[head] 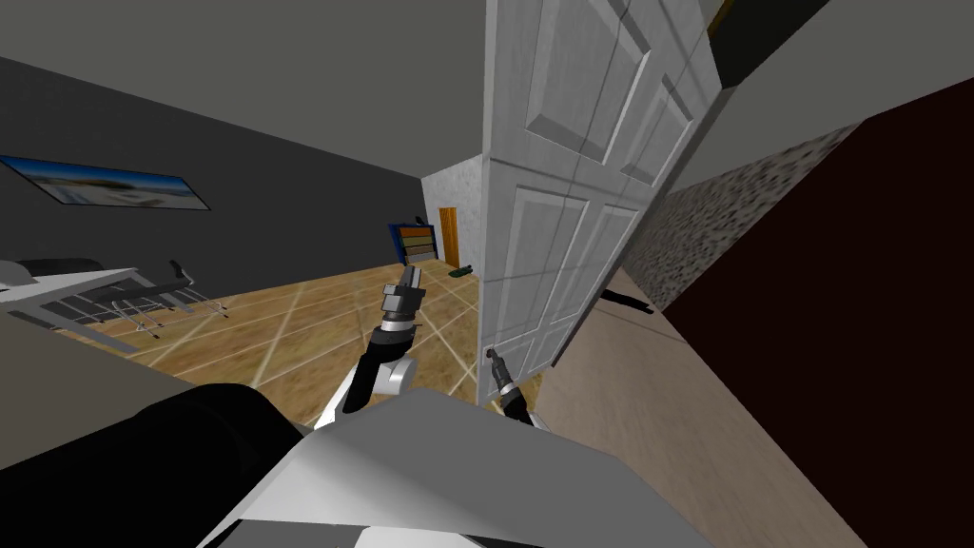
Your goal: Push the door open
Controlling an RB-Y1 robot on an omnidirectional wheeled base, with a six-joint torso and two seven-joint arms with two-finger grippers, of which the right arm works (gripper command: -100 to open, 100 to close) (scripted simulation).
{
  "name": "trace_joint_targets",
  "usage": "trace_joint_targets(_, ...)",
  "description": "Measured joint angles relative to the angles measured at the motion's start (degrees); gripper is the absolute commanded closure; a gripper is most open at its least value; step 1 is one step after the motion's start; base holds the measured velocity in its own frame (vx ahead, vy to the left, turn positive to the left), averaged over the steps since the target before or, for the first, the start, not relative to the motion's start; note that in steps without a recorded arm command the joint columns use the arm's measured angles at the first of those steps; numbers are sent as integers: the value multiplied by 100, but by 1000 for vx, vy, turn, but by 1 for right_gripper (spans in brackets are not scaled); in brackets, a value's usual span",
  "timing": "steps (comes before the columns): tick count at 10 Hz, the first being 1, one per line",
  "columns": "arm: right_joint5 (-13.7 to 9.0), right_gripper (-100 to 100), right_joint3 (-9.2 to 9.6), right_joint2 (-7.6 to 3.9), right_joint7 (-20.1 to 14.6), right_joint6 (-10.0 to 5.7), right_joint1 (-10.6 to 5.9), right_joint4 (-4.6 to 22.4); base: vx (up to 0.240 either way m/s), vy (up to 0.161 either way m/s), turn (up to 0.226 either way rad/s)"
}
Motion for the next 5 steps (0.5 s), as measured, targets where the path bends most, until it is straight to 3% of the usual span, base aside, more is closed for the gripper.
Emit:
trace_joint_targets(2,-42,100,-147,24,25,-57,-48,96,126,161,-46)
trace_joint_targets(3,-62,100,-211,-27,45,34,-3,-59,92,114,-51)
trace_joint_targets(5,-126,100,-396,-47,41,-34,-94,86,151,122,-92)
